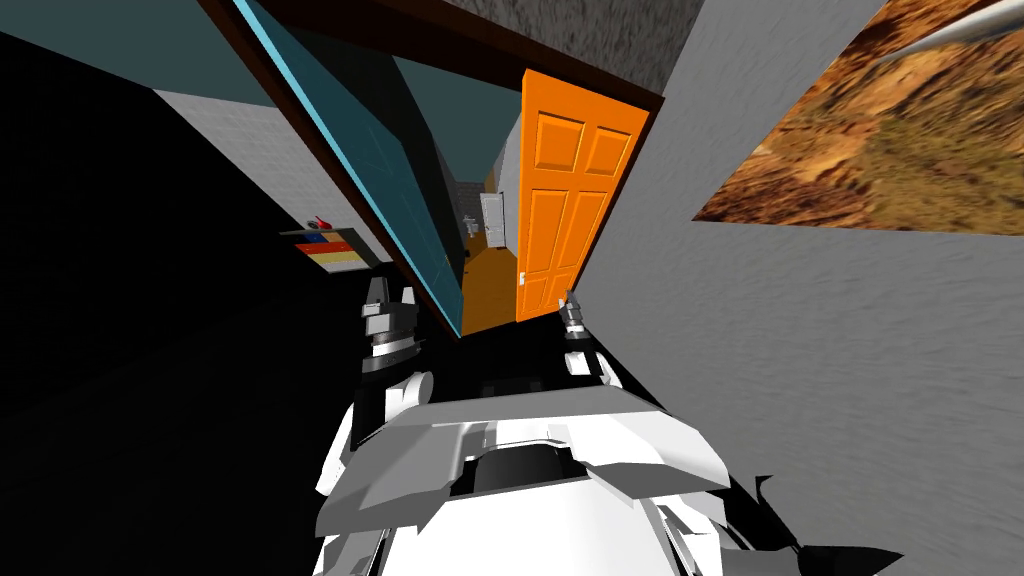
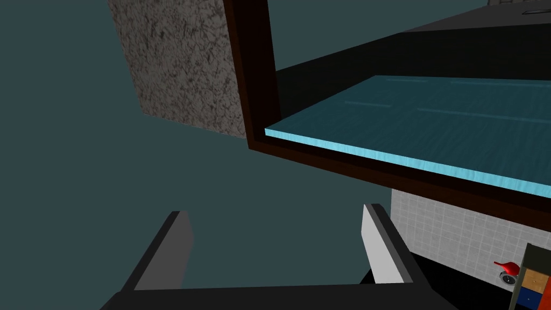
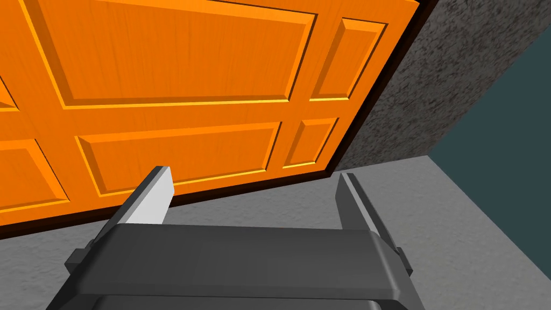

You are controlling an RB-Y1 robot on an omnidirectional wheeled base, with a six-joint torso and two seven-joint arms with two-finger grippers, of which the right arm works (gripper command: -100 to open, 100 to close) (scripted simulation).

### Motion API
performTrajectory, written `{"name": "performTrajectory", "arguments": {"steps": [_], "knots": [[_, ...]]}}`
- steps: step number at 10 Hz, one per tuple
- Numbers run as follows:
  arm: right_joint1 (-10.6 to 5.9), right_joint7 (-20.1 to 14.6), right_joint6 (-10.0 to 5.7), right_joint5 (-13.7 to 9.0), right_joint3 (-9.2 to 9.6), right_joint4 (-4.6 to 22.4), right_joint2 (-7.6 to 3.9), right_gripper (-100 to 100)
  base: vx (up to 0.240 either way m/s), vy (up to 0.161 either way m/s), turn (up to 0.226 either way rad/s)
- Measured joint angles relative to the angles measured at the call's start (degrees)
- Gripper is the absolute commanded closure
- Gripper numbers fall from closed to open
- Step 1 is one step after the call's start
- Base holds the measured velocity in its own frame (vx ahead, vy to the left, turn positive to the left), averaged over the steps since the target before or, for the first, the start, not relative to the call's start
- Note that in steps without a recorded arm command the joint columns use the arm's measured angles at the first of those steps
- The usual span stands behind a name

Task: Push the door open

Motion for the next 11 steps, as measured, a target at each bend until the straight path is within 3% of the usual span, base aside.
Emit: {"name": "performTrajectory", "arguments": {"steps": [11], "knots": [[-6.13,1.71,-3.80,-1.09,1.54,16.57,-0.17,-100,0.096,-0.036,0.037]]}}
